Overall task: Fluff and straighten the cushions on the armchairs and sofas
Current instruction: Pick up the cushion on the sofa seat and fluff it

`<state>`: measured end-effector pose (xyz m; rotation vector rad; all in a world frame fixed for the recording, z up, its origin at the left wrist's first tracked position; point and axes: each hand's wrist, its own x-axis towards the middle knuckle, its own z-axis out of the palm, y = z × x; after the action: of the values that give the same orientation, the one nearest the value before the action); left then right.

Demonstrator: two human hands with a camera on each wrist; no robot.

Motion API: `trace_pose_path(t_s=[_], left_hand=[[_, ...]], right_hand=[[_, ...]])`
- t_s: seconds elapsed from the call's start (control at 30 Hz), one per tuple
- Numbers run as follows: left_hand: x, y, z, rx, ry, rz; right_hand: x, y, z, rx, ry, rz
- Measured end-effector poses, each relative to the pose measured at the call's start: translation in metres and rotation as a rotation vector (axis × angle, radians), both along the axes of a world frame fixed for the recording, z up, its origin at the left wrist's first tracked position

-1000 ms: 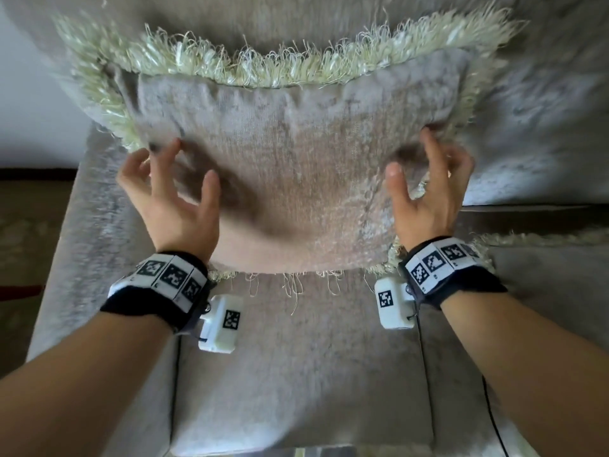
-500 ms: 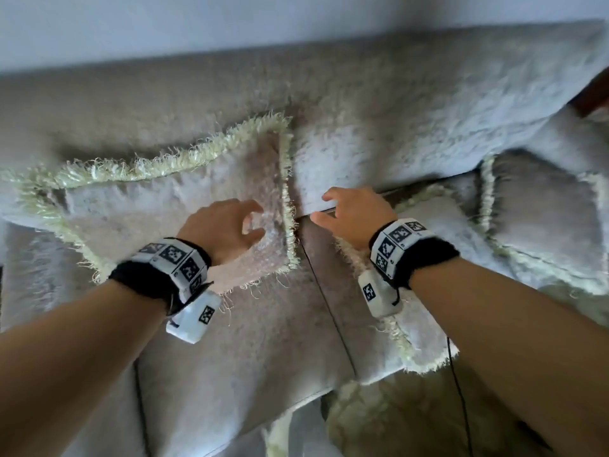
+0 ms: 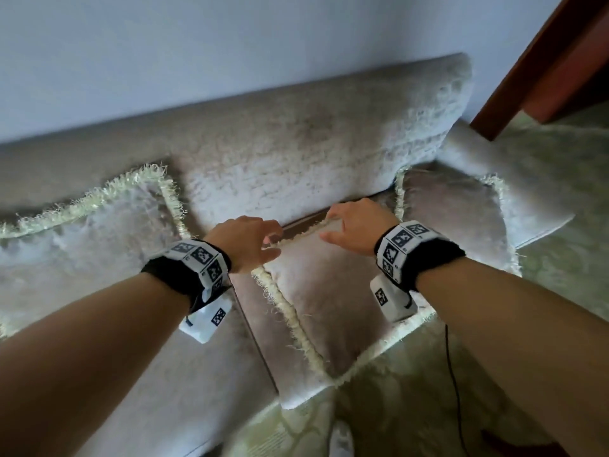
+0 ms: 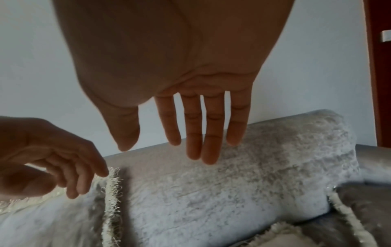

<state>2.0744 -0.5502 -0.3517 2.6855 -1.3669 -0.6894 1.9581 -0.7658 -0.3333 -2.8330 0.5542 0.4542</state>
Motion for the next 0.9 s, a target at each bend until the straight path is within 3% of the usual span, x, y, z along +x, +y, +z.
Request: trace_pose_path(t_s=[0.2,0.47,0.63,0.9], left_hand=[[-0.056,-0.072,0.025,0.021,0.003,0.077],[-0.063,-0.113,0.024,0.013,0.012,0.157],[-0.043,-0.127,-0.011,-0.011,0.068,0.239],[0.005,-0.157,-0.108,-0.121,0.142,0.494]], right_hand=[[-0.05,-0.082,0.023,-0.043,0.057,0.079],[-0.042,-0.133,0.026,0.007,0.08,0.142],[-0.007,-0.154,-0.005,-0.024,0.126,0.207],[0.076,-0.197,-0.086,0.053,0.112,0.278]])
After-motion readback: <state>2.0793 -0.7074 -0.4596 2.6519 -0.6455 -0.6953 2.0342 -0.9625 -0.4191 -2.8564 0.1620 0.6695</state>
